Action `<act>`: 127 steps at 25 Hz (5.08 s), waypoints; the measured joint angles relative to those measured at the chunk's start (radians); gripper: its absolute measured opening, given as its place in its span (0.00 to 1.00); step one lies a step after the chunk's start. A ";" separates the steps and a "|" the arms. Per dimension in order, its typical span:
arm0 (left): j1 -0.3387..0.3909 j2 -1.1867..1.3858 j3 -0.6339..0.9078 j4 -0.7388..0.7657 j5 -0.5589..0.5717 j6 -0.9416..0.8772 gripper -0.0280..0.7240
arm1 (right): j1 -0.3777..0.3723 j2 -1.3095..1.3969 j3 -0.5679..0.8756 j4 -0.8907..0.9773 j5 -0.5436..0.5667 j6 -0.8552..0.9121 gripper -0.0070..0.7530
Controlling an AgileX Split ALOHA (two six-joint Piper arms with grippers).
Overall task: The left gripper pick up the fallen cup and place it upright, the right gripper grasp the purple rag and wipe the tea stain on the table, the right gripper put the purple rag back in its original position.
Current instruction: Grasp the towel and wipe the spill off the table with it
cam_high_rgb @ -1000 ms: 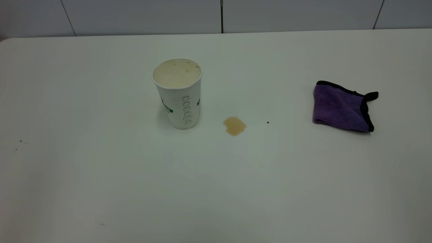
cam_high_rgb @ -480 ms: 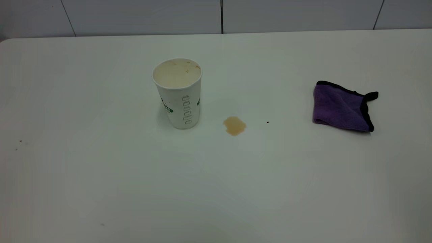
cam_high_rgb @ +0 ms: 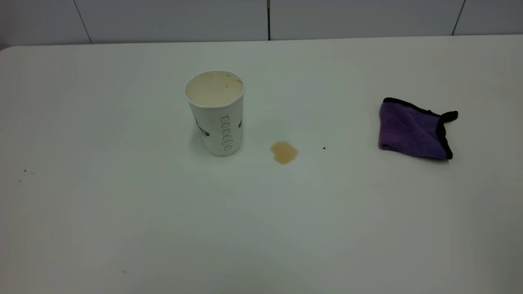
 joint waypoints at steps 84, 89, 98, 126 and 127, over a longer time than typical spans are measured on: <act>0.000 -0.001 0.000 0.000 0.000 0.000 0.63 | 0.069 2.465 -1.045 0.137 -0.686 -0.104 0.76; 0.000 -0.001 0.000 0.000 0.000 0.000 0.63 | 0.069 2.491 -1.054 0.111 -0.669 -0.030 0.63; 0.000 -0.001 0.000 0.000 0.000 0.000 0.63 | 0.084 2.507 -1.099 0.187 -0.587 -0.019 0.07; 0.000 -0.001 0.000 0.000 0.000 0.000 0.63 | 0.388 2.642 -1.405 0.350 -0.463 -0.018 0.07; 0.000 -0.001 0.000 0.000 0.000 0.000 0.63 | 0.394 2.642 -1.405 0.352 -0.458 -0.018 0.07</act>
